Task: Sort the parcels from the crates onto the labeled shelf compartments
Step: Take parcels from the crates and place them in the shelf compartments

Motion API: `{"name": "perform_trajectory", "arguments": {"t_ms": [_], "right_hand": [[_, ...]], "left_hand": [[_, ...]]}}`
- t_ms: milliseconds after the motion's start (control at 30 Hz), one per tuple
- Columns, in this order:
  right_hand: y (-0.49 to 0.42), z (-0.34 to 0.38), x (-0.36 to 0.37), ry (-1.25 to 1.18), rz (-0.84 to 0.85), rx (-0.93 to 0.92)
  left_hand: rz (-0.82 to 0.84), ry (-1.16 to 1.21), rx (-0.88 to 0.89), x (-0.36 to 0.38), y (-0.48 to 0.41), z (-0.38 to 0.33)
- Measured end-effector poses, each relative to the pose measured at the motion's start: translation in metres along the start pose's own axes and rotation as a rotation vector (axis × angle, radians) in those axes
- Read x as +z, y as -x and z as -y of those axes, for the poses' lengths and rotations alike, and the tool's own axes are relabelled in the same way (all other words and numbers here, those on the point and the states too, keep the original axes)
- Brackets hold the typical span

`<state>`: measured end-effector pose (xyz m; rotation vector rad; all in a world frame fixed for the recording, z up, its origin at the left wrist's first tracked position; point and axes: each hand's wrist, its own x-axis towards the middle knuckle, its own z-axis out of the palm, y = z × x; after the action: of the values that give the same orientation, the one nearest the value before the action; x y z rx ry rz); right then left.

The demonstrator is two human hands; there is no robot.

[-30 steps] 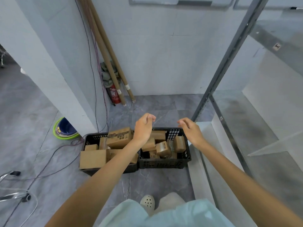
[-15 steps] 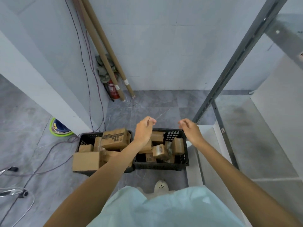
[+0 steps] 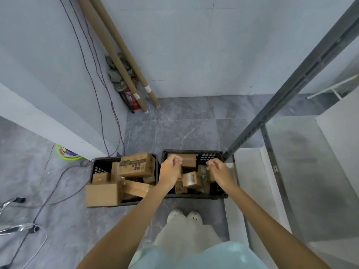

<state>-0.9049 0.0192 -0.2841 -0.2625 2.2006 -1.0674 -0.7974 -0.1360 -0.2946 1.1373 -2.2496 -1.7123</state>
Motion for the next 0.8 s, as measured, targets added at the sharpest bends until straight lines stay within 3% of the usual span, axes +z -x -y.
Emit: {"name": "perform_trajectory", "arguments": {"t_ms": [433, 567, 800], "right_hand": [[-0.067, -0.032, 0.026, -0.058, 0.098, 0.204], [-0.105, -0.070, 0.046, -0.005, 0.108, 0.244], [-0.190, -0.186, 0.102, 0.011, 0.100, 0.356]], "left_hand": [[0.105, -0.102, -0.222, 0.012, -0.053, 0.044], [0.110, -0.115, -0.326, 0.038, -0.081, 0.083], [0.268, -0.171, -0.562, 0.114, -0.150, 0.201]]}}
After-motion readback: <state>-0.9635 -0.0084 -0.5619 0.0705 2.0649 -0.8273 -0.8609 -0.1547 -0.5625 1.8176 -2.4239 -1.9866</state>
